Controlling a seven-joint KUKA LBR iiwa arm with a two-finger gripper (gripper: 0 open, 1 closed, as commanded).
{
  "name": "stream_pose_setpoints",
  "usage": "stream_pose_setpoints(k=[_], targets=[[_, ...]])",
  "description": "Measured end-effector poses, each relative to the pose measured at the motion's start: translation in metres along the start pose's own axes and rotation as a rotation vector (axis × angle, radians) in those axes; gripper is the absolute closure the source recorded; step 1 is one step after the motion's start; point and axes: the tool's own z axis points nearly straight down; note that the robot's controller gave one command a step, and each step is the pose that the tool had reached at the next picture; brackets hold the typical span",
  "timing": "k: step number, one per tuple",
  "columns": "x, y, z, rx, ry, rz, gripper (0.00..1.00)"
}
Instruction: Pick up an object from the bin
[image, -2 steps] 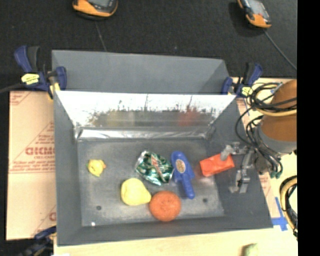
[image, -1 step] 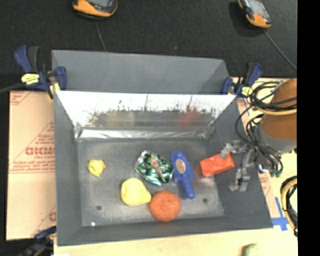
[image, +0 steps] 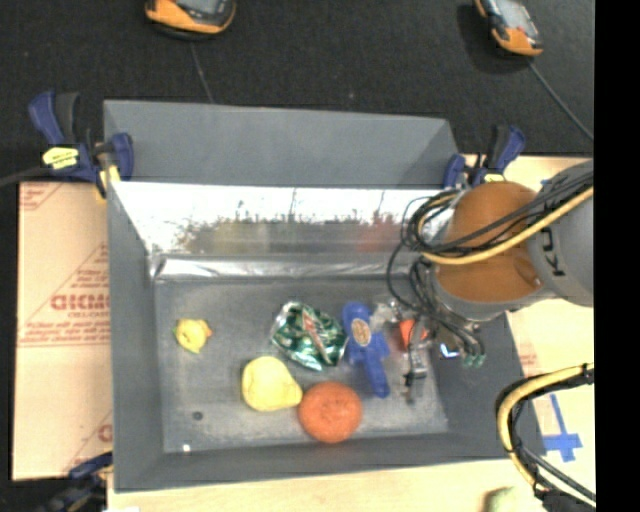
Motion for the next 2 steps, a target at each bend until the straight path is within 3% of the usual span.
stream_pose_setpoints(k=[2], targets=[[0.0000,0.0000,0.0000,0.000,0.000,0.000,0.00]])
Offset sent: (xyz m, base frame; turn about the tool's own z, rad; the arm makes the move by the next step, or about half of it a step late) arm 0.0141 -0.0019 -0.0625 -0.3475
